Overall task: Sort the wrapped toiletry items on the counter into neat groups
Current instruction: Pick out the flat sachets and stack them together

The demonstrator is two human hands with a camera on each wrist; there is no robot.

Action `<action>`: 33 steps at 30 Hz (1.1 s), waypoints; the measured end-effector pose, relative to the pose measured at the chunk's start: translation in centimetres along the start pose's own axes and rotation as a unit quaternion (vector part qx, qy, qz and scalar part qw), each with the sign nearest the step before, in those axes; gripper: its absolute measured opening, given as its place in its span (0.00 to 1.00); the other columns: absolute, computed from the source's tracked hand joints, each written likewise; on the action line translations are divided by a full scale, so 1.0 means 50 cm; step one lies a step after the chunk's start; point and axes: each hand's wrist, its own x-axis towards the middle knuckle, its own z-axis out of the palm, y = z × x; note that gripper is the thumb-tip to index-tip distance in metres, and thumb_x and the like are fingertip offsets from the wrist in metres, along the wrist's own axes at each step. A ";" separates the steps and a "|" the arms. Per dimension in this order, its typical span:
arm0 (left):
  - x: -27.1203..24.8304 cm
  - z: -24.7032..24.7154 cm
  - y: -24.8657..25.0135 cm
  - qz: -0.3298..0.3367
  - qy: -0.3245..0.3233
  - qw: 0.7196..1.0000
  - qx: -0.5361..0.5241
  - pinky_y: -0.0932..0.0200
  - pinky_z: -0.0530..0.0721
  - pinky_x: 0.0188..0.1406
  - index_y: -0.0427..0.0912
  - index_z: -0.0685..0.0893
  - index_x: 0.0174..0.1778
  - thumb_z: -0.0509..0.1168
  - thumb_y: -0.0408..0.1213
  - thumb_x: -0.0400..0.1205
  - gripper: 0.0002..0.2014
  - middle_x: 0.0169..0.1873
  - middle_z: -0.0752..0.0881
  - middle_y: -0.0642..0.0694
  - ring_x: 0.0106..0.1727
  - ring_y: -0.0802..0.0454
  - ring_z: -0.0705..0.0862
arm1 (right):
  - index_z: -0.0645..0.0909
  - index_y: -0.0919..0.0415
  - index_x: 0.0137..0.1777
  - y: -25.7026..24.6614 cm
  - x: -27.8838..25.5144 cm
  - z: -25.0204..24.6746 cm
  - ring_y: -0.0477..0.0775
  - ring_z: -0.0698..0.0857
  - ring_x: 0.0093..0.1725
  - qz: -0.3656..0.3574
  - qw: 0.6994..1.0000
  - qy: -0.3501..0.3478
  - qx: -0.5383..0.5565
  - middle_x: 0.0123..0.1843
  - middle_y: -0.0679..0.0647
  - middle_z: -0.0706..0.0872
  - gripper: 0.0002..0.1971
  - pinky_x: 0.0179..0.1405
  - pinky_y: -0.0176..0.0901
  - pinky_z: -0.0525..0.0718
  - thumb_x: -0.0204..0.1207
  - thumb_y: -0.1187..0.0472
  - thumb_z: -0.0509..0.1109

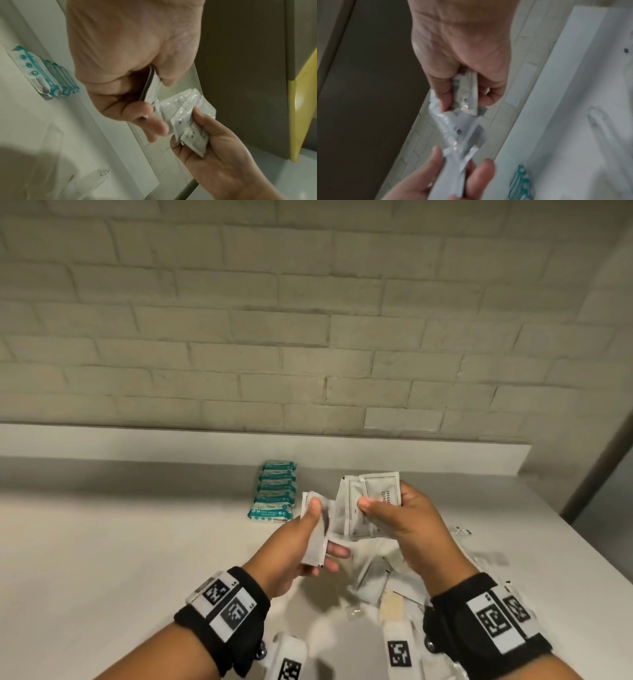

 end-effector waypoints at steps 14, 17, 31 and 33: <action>0.054 -0.033 0.021 0.085 0.168 0.965 -0.183 0.63 0.85 0.30 0.39 0.78 0.58 0.64 0.23 0.81 0.12 0.44 0.85 0.41 0.40 0.50 0.84 | 0.86 0.50 0.45 0.041 -0.018 -0.018 0.46 0.89 0.39 0.045 0.972 0.015 -0.229 0.40 0.50 0.91 0.08 0.36 0.36 0.85 0.76 0.66 0.72; 0.057 -0.047 0.017 0.100 0.182 0.965 -0.160 0.58 0.86 0.35 0.40 0.78 0.63 0.63 0.26 0.83 0.13 0.48 0.86 0.39 0.43 0.50 0.85 | 0.83 0.52 0.50 0.044 -0.016 -0.035 0.49 0.88 0.43 0.057 0.972 0.067 -0.216 0.44 0.50 0.90 0.04 0.27 0.33 0.80 0.79 0.62 0.69; 0.066 -0.010 0.019 0.127 0.166 0.971 -0.115 0.54 0.86 0.40 0.43 0.74 0.58 0.58 0.24 0.85 0.11 0.47 0.85 0.43 0.44 0.49 0.87 | 0.81 0.56 0.53 0.033 0.047 0.001 0.54 0.89 0.46 0.049 0.996 0.007 -0.076 0.47 0.55 0.90 0.13 0.48 0.48 0.85 0.72 0.69 0.76; 0.073 -0.007 0.021 0.145 0.190 0.962 -0.135 0.54 0.88 0.42 0.41 0.73 0.63 0.57 0.22 0.84 0.15 0.49 0.85 0.42 0.46 0.49 0.88 | 0.82 0.55 0.56 0.049 0.046 0.008 0.56 0.89 0.52 0.059 0.993 0.004 -0.106 0.51 0.54 0.91 0.11 0.56 0.51 0.85 0.74 0.64 0.76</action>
